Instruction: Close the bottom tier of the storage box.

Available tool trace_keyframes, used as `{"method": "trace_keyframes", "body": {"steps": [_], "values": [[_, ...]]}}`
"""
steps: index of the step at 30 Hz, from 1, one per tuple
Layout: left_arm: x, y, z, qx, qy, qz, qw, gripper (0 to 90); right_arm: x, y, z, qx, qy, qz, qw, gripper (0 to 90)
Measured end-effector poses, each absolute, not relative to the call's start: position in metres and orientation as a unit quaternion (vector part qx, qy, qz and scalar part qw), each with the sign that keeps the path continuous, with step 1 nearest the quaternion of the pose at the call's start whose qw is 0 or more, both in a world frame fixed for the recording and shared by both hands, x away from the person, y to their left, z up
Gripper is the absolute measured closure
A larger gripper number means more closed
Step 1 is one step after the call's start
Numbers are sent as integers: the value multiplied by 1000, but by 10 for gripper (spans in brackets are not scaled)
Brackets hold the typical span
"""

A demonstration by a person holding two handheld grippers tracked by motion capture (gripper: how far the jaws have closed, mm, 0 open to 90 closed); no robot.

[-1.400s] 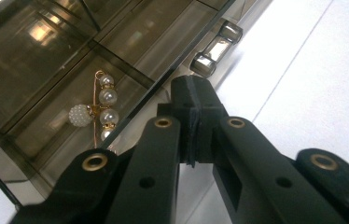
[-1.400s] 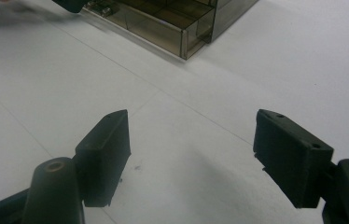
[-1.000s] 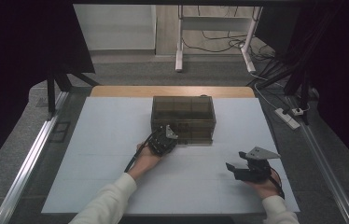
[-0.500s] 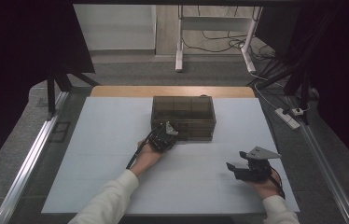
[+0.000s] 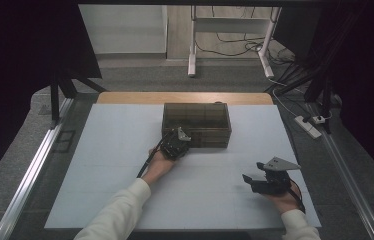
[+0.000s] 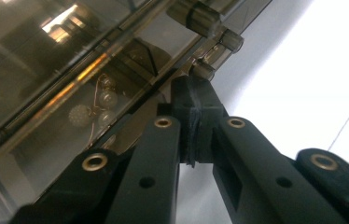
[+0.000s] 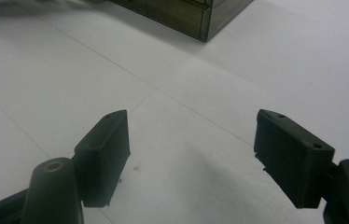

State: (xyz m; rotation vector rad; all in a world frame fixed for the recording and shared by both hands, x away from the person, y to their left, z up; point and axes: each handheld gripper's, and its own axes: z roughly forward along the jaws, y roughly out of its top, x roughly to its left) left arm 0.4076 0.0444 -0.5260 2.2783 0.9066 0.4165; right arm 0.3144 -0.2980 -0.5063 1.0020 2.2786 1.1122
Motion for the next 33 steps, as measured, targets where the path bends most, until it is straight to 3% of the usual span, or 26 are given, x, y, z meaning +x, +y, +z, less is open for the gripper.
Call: {"method": "trace_keyframes", "body": {"steps": [12,33], "values": [[394,54,-519,873,330,167,318,884,314,-298,-506,361,817,400,205,266],[338,101,-510,849,341,140,379,884,313,-297,-507,359,818,400,204,263]]}}
